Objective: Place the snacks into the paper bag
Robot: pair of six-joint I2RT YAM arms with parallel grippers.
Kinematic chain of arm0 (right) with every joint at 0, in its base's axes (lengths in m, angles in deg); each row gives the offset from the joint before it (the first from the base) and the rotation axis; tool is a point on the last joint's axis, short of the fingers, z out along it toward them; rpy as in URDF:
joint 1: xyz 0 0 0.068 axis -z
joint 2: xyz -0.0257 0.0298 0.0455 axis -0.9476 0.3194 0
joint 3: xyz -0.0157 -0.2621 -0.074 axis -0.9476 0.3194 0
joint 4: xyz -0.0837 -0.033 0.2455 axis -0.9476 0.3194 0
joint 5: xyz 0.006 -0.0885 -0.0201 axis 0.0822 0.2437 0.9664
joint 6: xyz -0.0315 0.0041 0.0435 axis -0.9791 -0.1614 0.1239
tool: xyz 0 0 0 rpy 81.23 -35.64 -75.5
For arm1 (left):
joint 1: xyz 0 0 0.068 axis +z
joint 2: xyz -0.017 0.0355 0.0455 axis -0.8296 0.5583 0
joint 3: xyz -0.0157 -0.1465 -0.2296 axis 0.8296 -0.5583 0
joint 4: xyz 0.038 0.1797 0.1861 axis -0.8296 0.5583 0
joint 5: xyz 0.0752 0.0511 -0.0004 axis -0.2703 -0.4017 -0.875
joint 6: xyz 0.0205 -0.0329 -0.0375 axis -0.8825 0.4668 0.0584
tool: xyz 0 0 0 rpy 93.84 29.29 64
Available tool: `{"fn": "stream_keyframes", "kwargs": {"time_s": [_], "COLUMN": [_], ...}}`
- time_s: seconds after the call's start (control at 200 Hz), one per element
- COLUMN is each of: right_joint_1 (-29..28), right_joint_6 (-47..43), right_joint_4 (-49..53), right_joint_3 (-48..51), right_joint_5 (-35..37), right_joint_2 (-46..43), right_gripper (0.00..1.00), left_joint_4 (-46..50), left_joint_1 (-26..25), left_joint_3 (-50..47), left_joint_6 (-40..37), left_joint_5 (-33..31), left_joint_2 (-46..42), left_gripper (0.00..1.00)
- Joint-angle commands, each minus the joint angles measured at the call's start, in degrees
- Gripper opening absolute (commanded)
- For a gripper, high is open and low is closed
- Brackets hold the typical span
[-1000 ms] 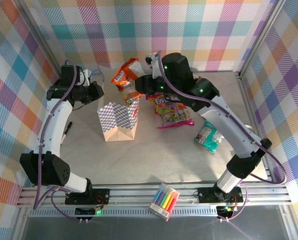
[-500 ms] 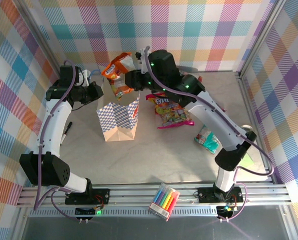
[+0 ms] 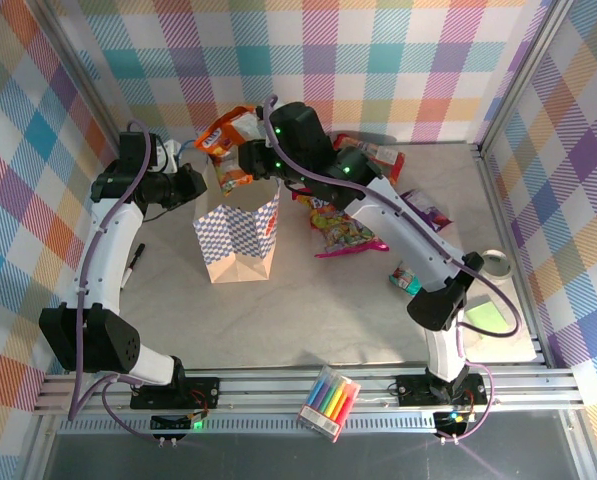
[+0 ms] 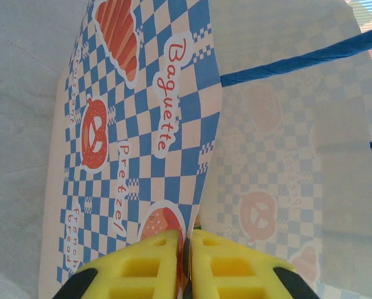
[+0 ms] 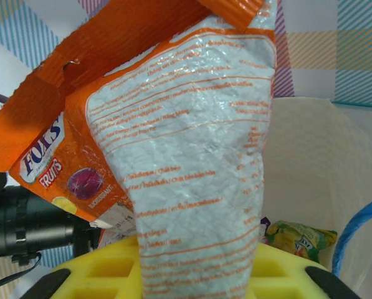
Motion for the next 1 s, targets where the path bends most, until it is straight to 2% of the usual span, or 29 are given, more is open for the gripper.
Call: {"fn": "stream_keyframes", "kwargs": {"time_s": [0.0,0.6,0.995], "right_joint_1": [-0.06,-0.10,-0.10], "right_joint_6": [1.74,5.71,6.71], "right_joint_4": [-2.00,-3.77,-0.62], "right_joint_3": [-2.50,-3.20,-5.93], "right_joint_5": [2.54,6.64,8.59], "right_joint_2": [0.02,4.11,7.49], "right_gripper": [0.27,0.27,0.27], "left_joint_4": [0.28,0.06,-0.63], "left_joint_1": [0.83,1.22,1.44], "left_joint_3": [-1.61,-2.27,-2.84], "left_joint_6": [0.50,0.50,0.76], "left_joint_5": [0.67,0.76,1.10], "left_joint_2": [-1.15,-2.01,-2.11], "left_gripper": [0.13,0.13,0.13]}}
